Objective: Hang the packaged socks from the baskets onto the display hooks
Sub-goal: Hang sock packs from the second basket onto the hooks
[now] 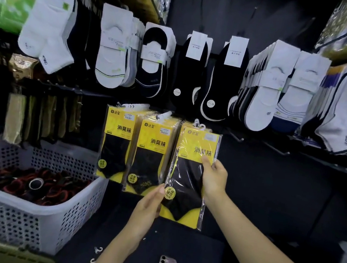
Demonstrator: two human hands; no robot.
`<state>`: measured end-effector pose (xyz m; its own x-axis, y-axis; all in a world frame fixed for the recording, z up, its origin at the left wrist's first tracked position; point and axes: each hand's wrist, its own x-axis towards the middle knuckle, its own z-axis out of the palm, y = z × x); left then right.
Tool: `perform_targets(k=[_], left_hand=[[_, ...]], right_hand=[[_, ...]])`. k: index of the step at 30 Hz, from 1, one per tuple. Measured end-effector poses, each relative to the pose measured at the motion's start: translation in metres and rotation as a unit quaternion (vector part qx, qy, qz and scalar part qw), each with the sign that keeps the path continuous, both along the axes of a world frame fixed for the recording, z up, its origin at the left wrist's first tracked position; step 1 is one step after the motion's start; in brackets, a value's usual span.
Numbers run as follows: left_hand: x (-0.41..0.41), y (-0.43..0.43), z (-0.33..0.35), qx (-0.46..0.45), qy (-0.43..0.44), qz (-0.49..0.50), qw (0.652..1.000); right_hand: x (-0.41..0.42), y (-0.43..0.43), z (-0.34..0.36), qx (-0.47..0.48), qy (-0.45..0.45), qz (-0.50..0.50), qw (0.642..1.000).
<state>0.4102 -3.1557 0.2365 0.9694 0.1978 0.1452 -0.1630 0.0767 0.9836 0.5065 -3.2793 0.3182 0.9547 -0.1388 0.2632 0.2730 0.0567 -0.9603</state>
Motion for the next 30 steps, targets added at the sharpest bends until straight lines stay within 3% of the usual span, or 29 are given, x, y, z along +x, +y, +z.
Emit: perform_targets(k=[10, 15, 20, 25, 30], left_hand=[[0.011, 0.005, -0.021, 0.014, 0.009, 0.011, 1.0], [0.003, 0.015, -0.038, 0.067, 0.035, 0.032, 0.997], [-0.023, 0.009, -0.072, 0.178, 0.067, -0.015, 0.982], [-0.067, -0.005, -0.12, 0.261, 0.107, -0.105, 0.954], [-0.106, -0.001, -0.166, 0.4, 0.185, -0.198, 0.875]], right_hand=[[0.027, 0.006, -0.005, -0.025, 0.125, 0.02, 0.992], [0.002, -0.023, -0.059, -0.024, 0.177, 0.057, 0.982], [-0.054, -0.066, -0.126, -0.11, 0.214, 0.094, 0.966], [-0.114, -0.109, -0.185, -0.2, 0.274, 0.182, 0.923], [-0.146, -0.124, -0.224, -0.326, 0.286, 0.325, 0.84]])
